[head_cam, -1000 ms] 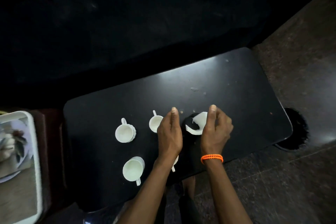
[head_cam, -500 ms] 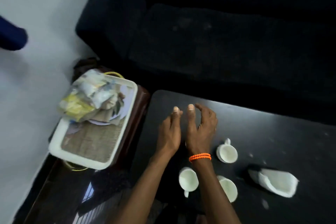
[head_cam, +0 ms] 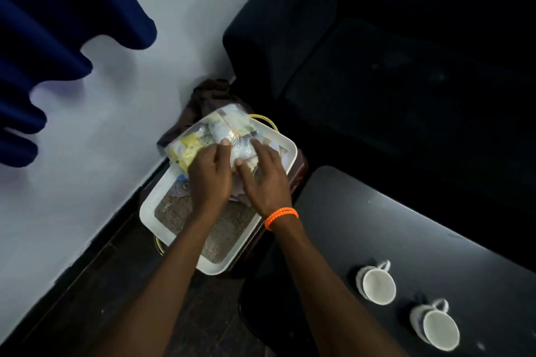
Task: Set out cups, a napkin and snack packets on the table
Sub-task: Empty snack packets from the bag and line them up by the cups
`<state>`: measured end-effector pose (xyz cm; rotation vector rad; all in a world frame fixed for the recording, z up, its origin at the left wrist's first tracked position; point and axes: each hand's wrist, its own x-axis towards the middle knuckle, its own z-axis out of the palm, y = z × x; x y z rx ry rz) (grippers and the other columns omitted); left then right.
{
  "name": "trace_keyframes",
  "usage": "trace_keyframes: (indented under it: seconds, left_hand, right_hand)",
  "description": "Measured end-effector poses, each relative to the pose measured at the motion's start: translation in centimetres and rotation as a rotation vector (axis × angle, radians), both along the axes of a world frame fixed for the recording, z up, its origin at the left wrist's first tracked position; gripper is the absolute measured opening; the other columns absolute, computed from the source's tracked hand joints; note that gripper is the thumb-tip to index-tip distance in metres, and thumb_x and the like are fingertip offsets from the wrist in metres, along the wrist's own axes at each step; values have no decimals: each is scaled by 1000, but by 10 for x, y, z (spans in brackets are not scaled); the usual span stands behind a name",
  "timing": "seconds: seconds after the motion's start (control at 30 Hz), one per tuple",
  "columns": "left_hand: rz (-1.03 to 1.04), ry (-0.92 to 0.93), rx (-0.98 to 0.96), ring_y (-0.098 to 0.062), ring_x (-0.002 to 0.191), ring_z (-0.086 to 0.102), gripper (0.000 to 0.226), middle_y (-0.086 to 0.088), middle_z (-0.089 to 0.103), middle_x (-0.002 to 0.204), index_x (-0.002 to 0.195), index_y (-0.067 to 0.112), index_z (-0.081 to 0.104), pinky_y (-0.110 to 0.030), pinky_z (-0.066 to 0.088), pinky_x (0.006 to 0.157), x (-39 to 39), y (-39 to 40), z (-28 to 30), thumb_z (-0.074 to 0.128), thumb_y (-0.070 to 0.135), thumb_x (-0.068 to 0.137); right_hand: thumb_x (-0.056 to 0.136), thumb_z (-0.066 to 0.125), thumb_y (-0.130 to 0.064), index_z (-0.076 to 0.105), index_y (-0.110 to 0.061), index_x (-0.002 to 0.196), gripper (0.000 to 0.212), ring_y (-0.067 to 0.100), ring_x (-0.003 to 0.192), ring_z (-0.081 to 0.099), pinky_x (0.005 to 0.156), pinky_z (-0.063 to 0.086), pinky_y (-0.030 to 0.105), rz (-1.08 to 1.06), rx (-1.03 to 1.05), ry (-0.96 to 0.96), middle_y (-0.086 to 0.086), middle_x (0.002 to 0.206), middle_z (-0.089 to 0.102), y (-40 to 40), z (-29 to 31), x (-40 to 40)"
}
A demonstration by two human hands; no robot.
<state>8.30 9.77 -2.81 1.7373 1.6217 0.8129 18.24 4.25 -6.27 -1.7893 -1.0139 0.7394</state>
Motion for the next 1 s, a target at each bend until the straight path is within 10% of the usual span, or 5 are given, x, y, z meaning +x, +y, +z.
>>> trace_keyframes:
  seconds: [0.3,0.6,0.8,0.93,1.0]
  left_hand:
    - [-82,549,-189,-37,151,34,71,-16,40,163,156,14,38,-58,25,119,-35,99,-29,43,59,102]
    - [-101,511,-251,-46,124,60,84,-32,65,130,126,-1,66,-50,42,109,-24,126,4,19,65,105]
    - [-83,107,-647,-24,36,62,46,-6,57,49,83,9,68,-28,53,41,-39,122,3,62,54,95]
    - [-185,398,-550,-39,95,73,28,-26,73,101,96,-1,73,-45,59,85,-41,92,-36,52,17,97]
    - [-110,200,-603,-35,106,66,31,-20,71,108,99,2,72,-44,54,97,-43,76,-43,46,18,101]
  right_hand:
    - [100,41,-56,38,-41,151,53,37,149,26,113,29,56,215,-323,-533,-3,160,40,28,-23,-25]
    - [94,27,-76,71,-32,120,67,27,142,38,110,30,51,158,-365,-400,-7,140,59,2,-30,-33]
    - [97,44,-68,63,-7,68,70,23,75,62,68,43,30,-302,-183,119,7,72,63,-11,-10,-21]
    - [83,41,-88,68,-35,112,66,25,103,73,92,59,46,-399,-219,810,2,116,74,-9,7,-18]
    - [81,35,-92,63,-42,128,74,29,122,66,107,49,55,-344,-204,877,1,134,69,-8,11,-16]
